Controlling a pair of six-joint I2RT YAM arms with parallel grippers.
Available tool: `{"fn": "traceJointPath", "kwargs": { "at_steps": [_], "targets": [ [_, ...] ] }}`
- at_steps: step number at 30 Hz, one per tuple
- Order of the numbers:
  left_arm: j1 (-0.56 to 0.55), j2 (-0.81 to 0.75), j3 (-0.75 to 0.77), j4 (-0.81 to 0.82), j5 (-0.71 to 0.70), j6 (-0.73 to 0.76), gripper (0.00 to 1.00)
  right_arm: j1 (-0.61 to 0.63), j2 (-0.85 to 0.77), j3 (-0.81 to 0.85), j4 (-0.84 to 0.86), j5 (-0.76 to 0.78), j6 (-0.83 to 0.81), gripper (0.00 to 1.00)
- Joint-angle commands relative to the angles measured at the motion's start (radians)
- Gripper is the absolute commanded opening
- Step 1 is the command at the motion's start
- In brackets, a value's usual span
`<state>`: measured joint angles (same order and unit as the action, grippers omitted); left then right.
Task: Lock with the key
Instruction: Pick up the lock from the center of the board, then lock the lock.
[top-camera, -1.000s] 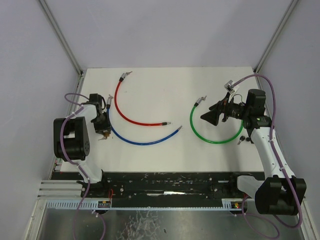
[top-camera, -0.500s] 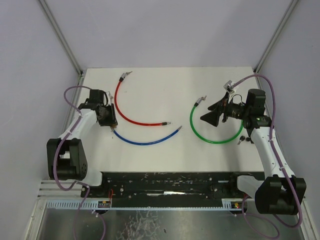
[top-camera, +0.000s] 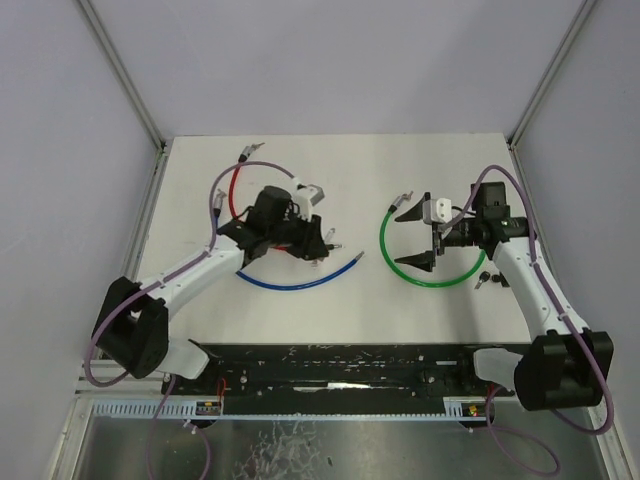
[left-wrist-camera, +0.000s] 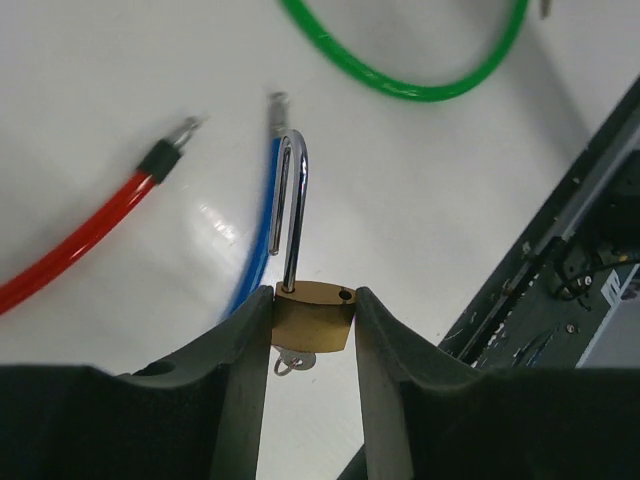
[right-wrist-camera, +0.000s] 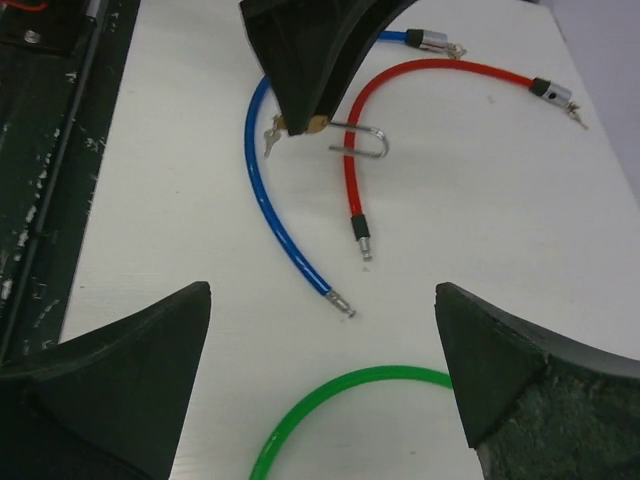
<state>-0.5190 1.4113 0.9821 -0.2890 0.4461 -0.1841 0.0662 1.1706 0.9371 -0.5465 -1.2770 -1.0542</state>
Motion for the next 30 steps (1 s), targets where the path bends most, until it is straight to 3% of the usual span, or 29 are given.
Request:
{"fn": "traceJointPath", "kwargs": {
  "at_steps": [1,5,18,30],
  "targets": [
    [-0.132,0.039,0.008,0.269,-0.001,0.080,0.00,0.019,0.115,0.152,-0.329,-0.065,-0.572,0.99],
    [-0.199,0.071,0.000,0.351,-0.023,0.169,0.00,0.052,0.194,0.201,-0.459,-0.053,-0.714,0.90],
    [-0.343,0.076,-0.040,0.424,-0.057,0.398,0.00,0.168,0.245,0.155,-0.229,0.080,-0.416,0.66],
    [-0.349,0.025,-0.067,0.430,-0.051,0.414,0.00,0.194,0.259,0.139,-0.248,0.110,-0.425,0.43]
  ]
}}
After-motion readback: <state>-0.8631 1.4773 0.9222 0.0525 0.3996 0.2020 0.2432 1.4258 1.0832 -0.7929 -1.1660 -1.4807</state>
